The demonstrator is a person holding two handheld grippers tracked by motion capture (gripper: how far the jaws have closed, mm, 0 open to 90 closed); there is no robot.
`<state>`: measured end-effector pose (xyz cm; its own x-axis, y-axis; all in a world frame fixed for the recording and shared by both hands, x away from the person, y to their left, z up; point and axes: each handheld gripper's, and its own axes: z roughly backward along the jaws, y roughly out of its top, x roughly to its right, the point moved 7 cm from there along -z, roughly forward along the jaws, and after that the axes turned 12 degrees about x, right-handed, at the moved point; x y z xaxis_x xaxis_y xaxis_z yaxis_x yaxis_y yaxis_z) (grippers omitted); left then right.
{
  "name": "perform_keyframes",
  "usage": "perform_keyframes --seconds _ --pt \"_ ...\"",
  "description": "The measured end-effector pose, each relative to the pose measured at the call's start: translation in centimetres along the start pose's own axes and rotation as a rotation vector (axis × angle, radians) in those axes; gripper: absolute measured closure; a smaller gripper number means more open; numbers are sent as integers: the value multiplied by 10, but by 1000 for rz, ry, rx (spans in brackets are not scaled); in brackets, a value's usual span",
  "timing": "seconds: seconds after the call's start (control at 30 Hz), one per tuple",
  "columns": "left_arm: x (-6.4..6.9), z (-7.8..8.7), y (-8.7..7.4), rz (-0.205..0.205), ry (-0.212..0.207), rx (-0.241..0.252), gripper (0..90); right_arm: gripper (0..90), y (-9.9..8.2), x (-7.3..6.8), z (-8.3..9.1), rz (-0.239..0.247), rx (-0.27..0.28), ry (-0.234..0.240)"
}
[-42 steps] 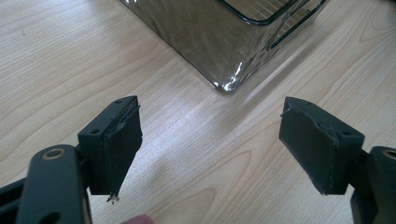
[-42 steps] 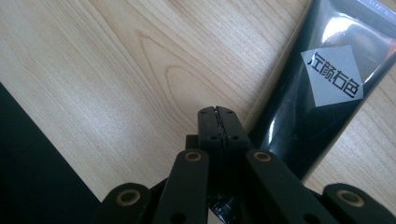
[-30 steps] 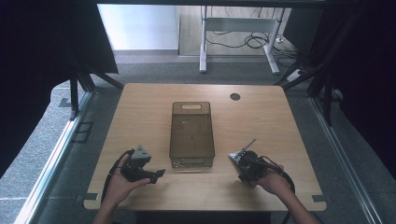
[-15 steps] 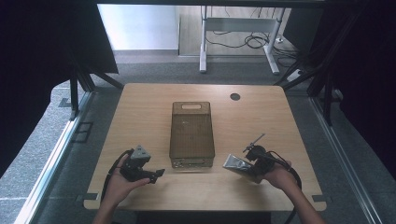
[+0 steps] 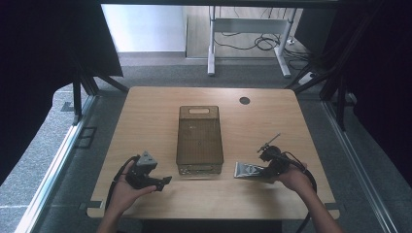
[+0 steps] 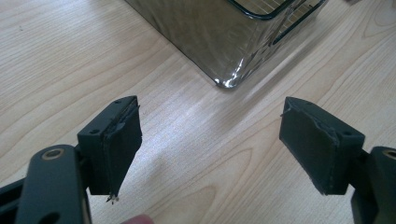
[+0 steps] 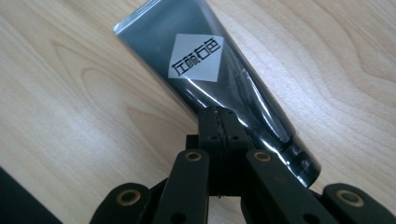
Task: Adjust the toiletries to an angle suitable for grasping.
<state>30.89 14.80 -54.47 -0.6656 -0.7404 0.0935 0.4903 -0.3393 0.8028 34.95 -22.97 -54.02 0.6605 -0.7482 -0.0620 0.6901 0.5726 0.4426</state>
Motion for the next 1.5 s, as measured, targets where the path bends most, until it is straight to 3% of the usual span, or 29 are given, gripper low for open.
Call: perform_keyframes --seconds 0.2,0.37,0.67,0.97,1.3,1.5 --pt "2 -1 1 -5 -6 -2 214 900 6 4 2 -23 23 6" --pt "3 -3 -1 -6 -6 -10 214 899 32 -2 4 6 70 -6" --pt "-1 0 0 5 -1 4 214 899 65 -9 -36 17 45 -2" --pt "-1 1 0 5 -2 6 214 899 70 -13 -52 23 24 -5" --pt "-1 1 0 4 -3 4 214 899 62 -21 -54 14 37 31" --pt "2 -1 0 -3 -7 1 214 899 61 -21 -52 16 50 15"
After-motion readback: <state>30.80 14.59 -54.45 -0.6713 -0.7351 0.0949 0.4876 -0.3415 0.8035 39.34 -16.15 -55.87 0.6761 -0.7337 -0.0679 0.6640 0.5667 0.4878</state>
